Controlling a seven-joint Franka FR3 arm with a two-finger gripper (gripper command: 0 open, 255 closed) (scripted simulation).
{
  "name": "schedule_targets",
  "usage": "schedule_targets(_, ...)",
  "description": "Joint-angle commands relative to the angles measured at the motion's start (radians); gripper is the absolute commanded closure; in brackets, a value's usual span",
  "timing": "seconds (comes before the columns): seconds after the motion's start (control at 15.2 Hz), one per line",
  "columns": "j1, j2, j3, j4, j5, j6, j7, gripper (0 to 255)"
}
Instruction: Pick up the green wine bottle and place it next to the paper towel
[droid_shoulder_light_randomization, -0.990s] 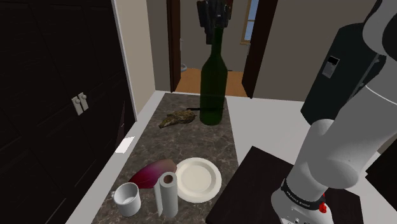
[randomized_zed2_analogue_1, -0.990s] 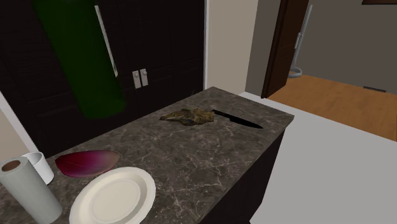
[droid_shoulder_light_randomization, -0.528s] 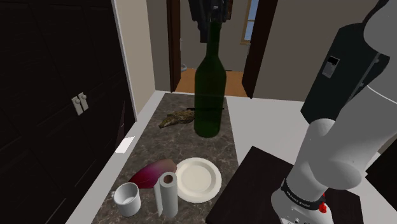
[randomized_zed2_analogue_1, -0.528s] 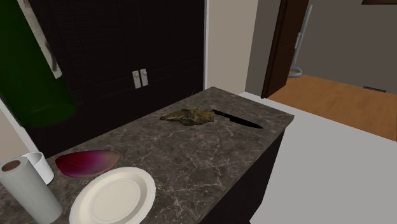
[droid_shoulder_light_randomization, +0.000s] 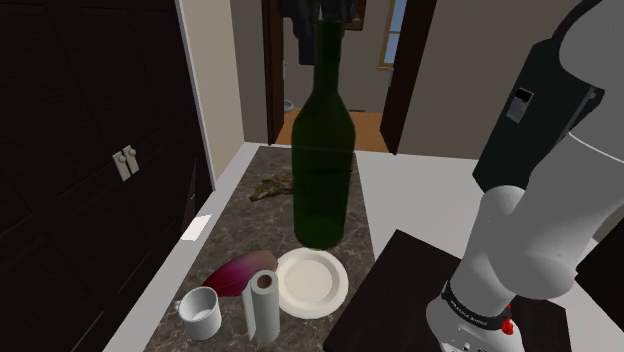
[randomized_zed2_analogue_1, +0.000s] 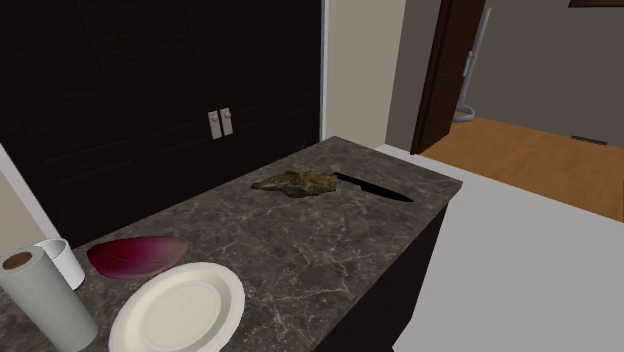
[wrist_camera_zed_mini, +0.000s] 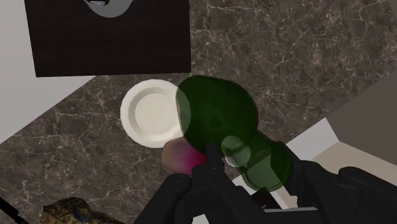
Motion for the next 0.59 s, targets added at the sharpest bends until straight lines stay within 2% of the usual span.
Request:
schedule_targets(0.0,0.021,0.047,0.045,0.072,0.001,-0.019,0.075,255)
schedule_targets(0.33,0.092,0.164,0.162,0.238,-0.025,-0.054,0.261,255)
schedule_targets(0.53,0.164,0.272,0.238,0.381,-0.079,-0.091,0.384,255)
